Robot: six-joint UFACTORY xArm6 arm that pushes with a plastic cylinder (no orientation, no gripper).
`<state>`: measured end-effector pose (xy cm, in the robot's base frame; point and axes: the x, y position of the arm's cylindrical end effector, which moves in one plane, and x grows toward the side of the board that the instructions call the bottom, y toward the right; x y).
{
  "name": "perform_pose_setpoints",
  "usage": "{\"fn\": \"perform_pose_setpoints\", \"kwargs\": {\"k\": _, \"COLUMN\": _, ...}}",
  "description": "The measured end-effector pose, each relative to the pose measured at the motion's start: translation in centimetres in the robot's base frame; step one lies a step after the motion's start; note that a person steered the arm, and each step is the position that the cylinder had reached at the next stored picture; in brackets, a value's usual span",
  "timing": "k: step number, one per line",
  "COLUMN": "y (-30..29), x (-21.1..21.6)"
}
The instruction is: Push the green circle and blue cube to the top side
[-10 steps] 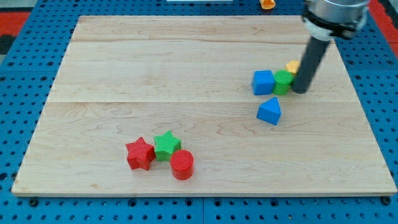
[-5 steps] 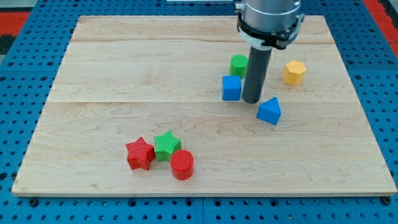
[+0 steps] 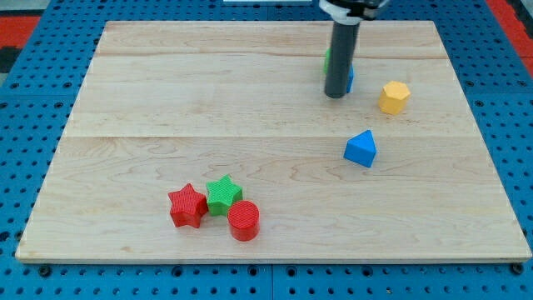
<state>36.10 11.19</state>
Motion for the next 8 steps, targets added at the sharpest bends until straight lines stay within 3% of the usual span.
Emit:
{"fn": "perform_pose_setpoints", "kwargs": {"k": 1, "y": 4.1, "x": -1.9}}
{"fn": "perform_pose_setpoints", "kwargs": {"k": 2, "y": 3.0, "x": -5.4}}
{"fn": "perform_pose_setpoints", "kwargs": {"k": 3, "y": -2.9, "x": -6.3}}
{"fn": "perform_pose_setpoints", "kwargs": {"k": 5, "y": -3.8, "x": -11.5}}
{"fn": "perform_pose_setpoints", "kwargs": {"k": 6, "y": -7.9, "x": -14.5}}
{"fn": "perform_pose_setpoints", "kwargs": {"k": 8, "y": -9.9, "x": -16.6}}
